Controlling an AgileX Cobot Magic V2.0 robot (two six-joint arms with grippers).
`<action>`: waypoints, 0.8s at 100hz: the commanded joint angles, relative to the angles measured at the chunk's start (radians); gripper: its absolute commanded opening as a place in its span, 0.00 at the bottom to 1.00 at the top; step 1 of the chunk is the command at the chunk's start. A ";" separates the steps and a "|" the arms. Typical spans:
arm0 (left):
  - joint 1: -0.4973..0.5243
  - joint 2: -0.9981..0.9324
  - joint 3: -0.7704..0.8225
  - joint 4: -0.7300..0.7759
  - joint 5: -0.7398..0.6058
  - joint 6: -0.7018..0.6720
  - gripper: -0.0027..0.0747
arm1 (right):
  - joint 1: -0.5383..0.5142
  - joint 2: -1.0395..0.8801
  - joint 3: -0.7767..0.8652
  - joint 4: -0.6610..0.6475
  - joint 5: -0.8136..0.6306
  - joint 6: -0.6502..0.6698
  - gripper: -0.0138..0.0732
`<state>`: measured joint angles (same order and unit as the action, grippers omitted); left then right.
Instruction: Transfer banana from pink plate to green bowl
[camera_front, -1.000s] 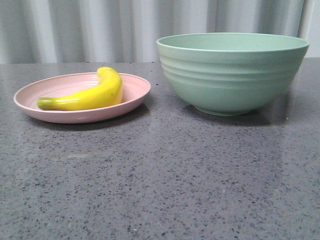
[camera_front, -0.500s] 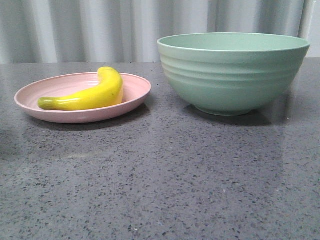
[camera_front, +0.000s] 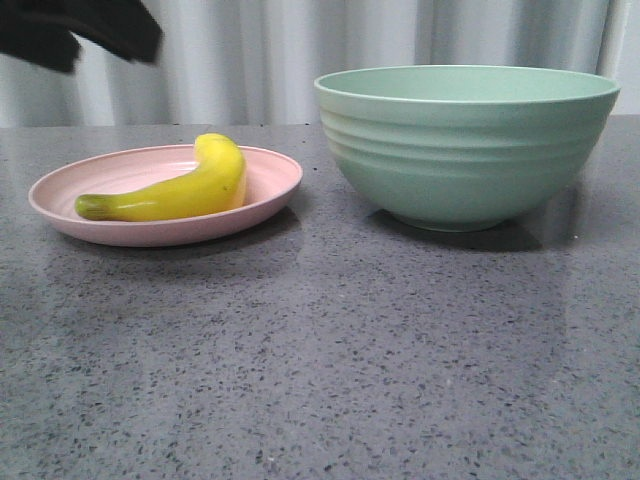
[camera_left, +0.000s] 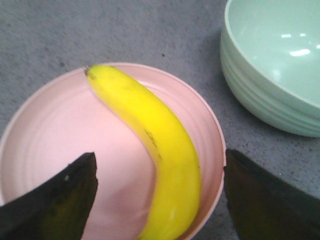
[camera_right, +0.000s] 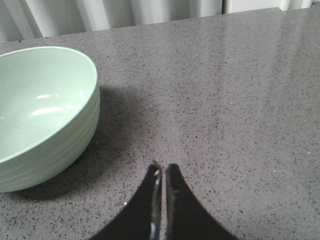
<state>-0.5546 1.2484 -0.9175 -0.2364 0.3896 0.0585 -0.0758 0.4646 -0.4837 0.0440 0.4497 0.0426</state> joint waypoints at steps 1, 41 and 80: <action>-0.011 0.051 -0.093 -0.058 0.034 0.001 0.66 | -0.008 0.012 -0.036 -0.002 -0.080 -0.002 0.07; -0.012 0.233 -0.197 -0.083 0.121 0.001 0.66 | -0.008 0.012 -0.036 -0.002 -0.080 -0.002 0.07; -0.012 0.306 -0.198 -0.082 0.119 0.001 0.66 | -0.008 0.012 -0.036 -0.002 -0.081 -0.002 0.07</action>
<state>-0.5587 1.5806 -1.0841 -0.3006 0.5520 0.0585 -0.0758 0.4646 -0.4837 0.0440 0.4497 0.0426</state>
